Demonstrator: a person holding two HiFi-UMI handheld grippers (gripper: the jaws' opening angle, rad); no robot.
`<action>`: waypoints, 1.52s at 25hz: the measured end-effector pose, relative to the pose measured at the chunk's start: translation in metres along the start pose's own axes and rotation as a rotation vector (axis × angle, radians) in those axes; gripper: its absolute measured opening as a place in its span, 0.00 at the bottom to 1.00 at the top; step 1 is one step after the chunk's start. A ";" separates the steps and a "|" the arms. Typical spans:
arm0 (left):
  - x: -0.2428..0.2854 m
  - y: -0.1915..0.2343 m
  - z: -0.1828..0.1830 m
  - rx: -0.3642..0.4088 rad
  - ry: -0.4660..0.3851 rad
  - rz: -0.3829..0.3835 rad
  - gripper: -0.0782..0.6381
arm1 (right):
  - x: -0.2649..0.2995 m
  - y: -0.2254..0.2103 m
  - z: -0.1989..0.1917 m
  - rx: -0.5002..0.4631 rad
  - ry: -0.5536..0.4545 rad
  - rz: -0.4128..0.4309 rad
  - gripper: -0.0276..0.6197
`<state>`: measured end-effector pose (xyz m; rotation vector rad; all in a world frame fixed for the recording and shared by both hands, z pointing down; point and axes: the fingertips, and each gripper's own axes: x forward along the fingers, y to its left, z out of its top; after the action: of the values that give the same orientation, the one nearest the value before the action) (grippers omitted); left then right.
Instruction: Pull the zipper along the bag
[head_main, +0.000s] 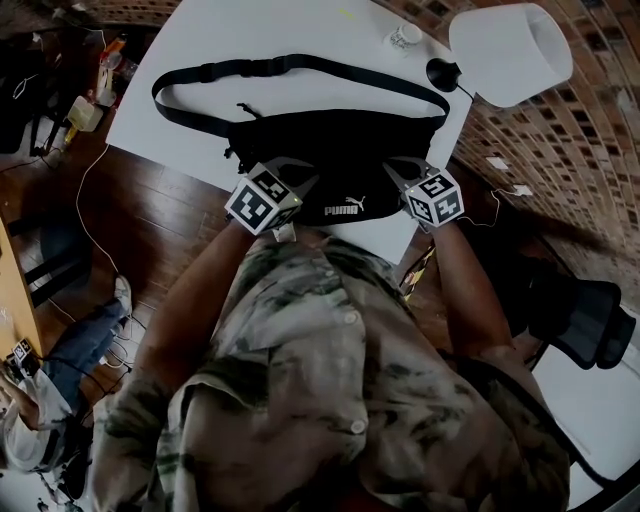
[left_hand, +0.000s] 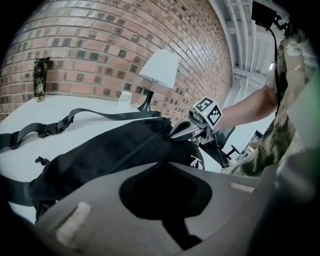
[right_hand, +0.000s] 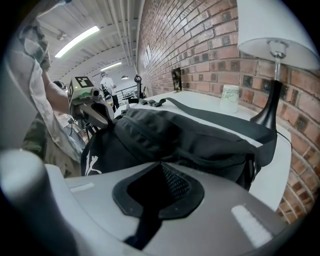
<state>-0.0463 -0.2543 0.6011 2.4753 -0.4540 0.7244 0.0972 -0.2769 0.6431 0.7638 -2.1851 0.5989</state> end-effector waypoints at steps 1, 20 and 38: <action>0.000 0.000 0.000 0.003 0.004 -0.004 0.12 | 0.000 0.000 0.000 0.010 -0.002 0.006 0.05; 0.014 -0.008 -0.003 0.140 0.099 0.010 0.12 | 0.004 -0.050 0.017 0.535 0.050 0.029 0.05; -0.062 0.050 -0.051 0.018 0.083 0.111 0.12 | 0.003 -0.059 0.016 0.554 0.051 0.017 0.05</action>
<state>-0.1387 -0.2555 0.6217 2.4417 -0.5594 0.8758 0.1277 -0.3296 0.6458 0.9939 -1.9924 1.2456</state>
